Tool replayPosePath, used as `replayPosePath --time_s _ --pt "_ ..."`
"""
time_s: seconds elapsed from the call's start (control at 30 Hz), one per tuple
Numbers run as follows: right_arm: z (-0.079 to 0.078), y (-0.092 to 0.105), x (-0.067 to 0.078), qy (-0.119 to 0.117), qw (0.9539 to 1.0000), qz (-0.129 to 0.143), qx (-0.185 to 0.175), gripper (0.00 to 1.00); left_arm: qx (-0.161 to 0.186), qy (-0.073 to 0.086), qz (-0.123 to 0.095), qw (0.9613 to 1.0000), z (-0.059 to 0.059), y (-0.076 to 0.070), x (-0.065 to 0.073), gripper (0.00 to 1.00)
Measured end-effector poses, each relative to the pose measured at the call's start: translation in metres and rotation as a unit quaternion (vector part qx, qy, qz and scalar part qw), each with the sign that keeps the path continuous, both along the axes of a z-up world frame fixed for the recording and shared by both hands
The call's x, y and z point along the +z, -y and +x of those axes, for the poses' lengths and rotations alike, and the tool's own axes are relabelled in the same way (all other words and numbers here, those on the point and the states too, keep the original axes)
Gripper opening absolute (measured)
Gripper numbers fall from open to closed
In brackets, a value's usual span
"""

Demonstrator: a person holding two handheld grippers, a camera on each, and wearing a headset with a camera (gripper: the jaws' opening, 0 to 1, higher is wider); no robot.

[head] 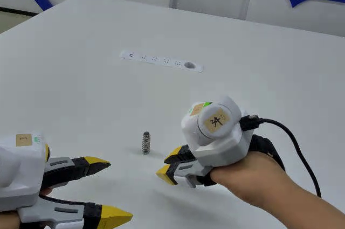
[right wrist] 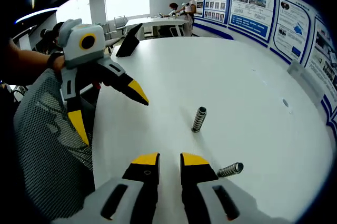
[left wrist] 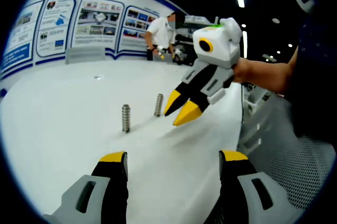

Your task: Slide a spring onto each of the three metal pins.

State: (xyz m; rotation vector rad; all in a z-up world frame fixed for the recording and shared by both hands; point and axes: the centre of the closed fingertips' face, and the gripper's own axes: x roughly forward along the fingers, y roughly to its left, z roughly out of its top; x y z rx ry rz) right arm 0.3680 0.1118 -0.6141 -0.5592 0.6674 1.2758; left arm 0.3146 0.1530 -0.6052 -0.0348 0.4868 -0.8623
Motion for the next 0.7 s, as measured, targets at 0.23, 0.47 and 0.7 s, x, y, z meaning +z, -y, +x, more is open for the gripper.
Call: replayPosePath --time_s 0.23,0.47,0.7 --pt "-0.007 0.013 0.004 0.003 0.9999 0.005 -0.01 0.17 -0.006 0.005 0.003 1.0 -0.001 0.001 0.001 0.72" --pt "-0.012 0.03 0.007 -0.005 0.9989 0.024 -0.04 0.18 -0.006 0.008 0.0 0.9999 -0.001 0.002 0.003 0.72" --pt "-0.011 0.055 0.012 -0.006 0.9968 0.04 -0.07 0.19 -0.01 0.009 -0.001 0.9999 -0.001 0.003 0.003 0.72"
